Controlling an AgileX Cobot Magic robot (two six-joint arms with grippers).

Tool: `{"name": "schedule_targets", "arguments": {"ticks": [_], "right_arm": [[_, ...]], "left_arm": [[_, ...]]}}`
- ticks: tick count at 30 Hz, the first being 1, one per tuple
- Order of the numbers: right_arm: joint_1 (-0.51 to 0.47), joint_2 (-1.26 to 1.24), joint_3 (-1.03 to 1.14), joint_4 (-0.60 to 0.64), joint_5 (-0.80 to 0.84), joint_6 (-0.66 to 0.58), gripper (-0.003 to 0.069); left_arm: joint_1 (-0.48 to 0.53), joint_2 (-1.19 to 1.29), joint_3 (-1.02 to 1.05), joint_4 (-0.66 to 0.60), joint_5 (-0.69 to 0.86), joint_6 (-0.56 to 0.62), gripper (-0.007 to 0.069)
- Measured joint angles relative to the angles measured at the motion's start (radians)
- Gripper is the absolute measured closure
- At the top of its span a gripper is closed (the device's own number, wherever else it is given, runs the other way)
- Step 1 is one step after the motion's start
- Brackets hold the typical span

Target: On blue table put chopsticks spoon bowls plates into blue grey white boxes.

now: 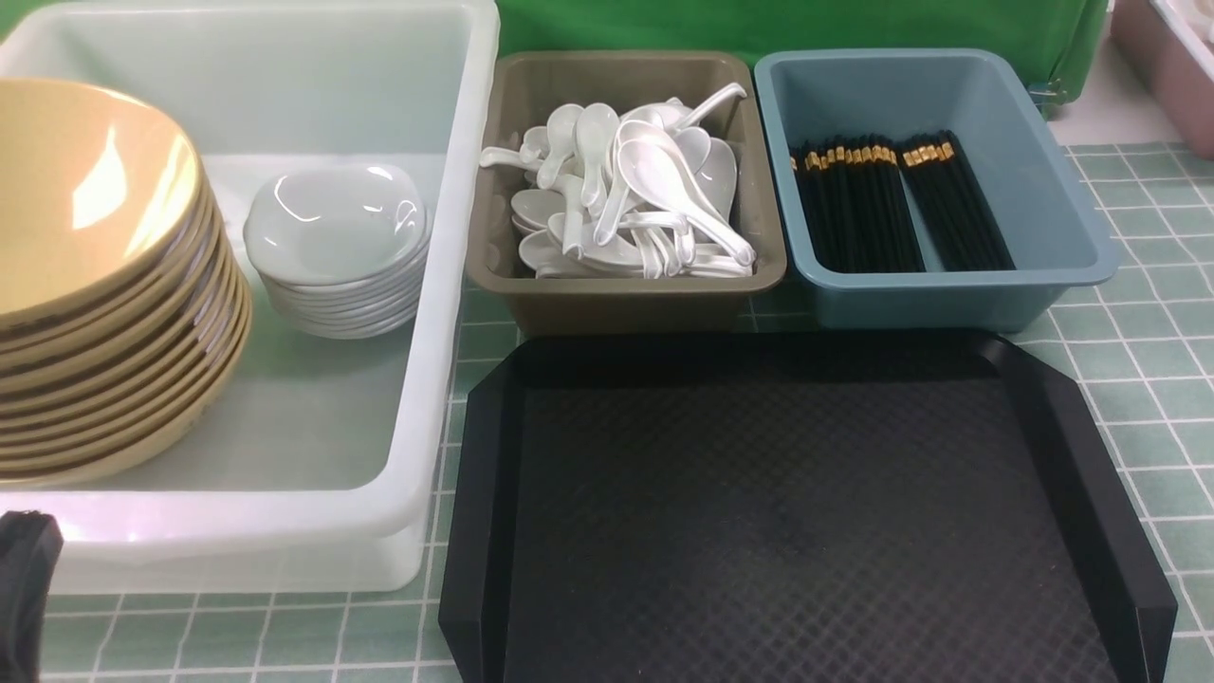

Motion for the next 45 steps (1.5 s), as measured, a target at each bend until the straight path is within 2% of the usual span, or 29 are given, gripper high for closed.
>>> {"name": "schedule_targets", "arguments": {"ticks": [2,6,10,18,45], "right_arm": [[0.000,0.000,0.000,0.000,0.000,0.000,0.0612],[0.000,0.000,0.000,0.000,0.000,0.000,0.0612],[0.000,0.000,0.000,0.000,0.000,0.000,0.0610],[0.000,0.000,0.000,0.000,0.000,0.000,0.0610],[0.000,0.000,0.000,0.000,0.000,0.000,0.0603]], "left_arm": [[0.000,-0.022,0.015,0.000,-0.024,-0.025,0.0622],[0.009,-0.043,0.016,0.000,0.033,-0.068,0.0622],[0.069,-0.046,0.016,0.001,0.106,-0.111,0.0622],[0.104,-0.046,0.016,0.003,0.237,-0.123,0.0622],[0.104,-0.047,0.016,0.002,0.244,-0.136,0.0622]]}}
